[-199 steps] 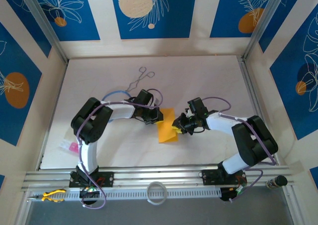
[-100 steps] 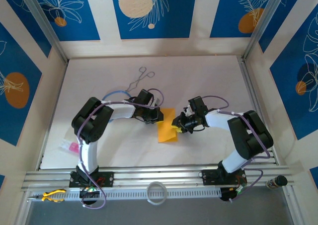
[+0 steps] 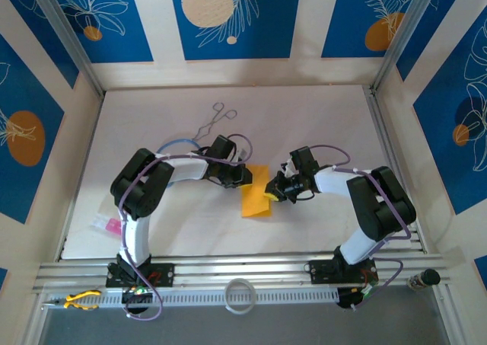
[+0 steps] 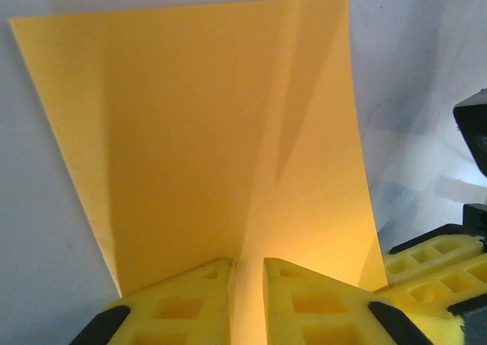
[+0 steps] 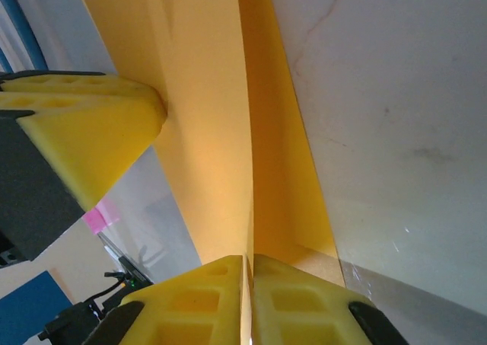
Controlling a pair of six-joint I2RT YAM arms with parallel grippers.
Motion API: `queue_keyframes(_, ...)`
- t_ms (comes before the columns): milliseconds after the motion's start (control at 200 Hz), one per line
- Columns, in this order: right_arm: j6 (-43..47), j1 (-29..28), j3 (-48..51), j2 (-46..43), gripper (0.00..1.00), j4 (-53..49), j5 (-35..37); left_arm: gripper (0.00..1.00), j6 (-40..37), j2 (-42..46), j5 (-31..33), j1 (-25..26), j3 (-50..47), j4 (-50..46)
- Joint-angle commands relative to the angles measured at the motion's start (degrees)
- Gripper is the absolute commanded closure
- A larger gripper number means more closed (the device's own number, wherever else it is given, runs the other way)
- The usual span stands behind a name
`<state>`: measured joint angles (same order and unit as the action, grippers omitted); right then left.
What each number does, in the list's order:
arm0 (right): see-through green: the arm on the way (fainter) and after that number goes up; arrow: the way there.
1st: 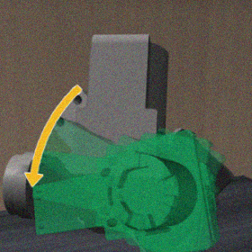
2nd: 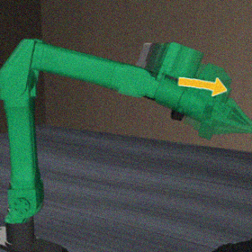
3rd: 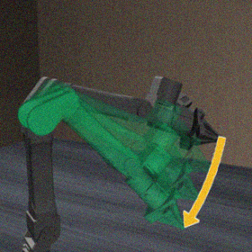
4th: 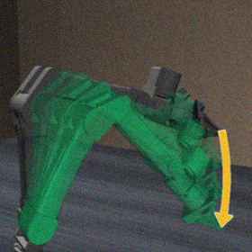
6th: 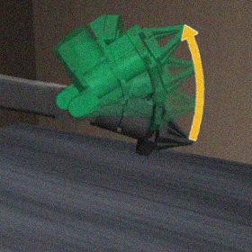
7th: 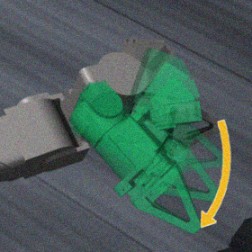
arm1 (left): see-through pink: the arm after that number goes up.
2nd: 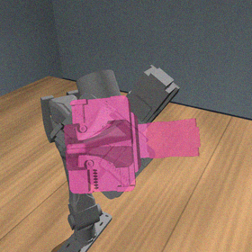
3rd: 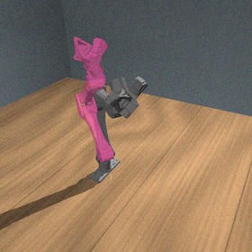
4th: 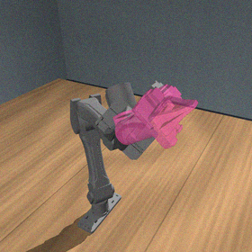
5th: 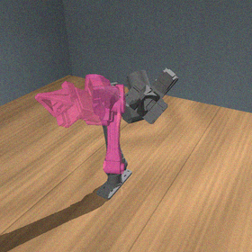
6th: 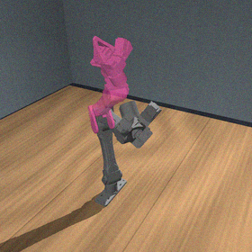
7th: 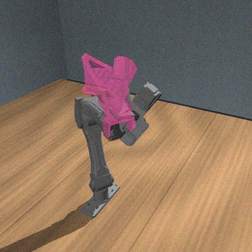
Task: Fold a paper plane with a square sheet of paper (pick it up from the middle)
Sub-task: Fold the triangle a second time at the center of the table.
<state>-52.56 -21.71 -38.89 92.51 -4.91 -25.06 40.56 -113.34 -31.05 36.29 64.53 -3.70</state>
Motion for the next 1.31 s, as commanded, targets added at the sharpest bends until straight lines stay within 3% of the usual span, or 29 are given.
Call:
queue_keyframes(0,-0.6,0.4,-0.5,-1.6,0.91,-0.4,1.0,0.76,-2.4,3.4,0.5,0.2,1.6,-1.2)
queue_keyframes(115,-3.5,1.1,0.9,-4.2,0.92,0.4,3.8,0.64,-3.8,7.1,2.6,0.4,0.7,-0.6)
queue_keyframes(255,-7.2,1.7,2.3,-7.0,0.92,1.6,5.1,0.58,-7.6,12.2,3.8,1.5,-3.1,3.1)
queue_keyframes(370,-8.7,1.7,2.5,-8.2,0.92,1.2,5.2,0.52,-15.9,18.4,9.7,5.8,-9.5,8.8)
queue_keyframes(555,-8.8,1.6,1.8,-8.2,0.92,0.5,4.7,0.50,-30.1,23.7,13.8,13.4,-18.5,19.2)
queue_keyframes(725,-8.4,1.5,1.3,-8.0,0.92,-0.5,4.9,0.49,-40.4,22.8,24.9,20.9,-17.6,14.3)
queue_keyframes(905,-8.0,1.5,1.2,-7.9,0.92,-1.3,5.0,0.45,-47.0,20.2,35.1,26.7,-16.6,15.0)
queue_keyframes(1146,-8.2,1.5,1.0,-7.9,0.92,-1.4,4.9,0.44,-51.3,16.1,45.8,30.3,-14.0,15.4)
queue_keyframes(1301,-8.2,1.5,1.0,-8.0,0.92,-1.5,5.1,0.47,-52.4,14.7,48.6,30.7,-12.8,15.6)
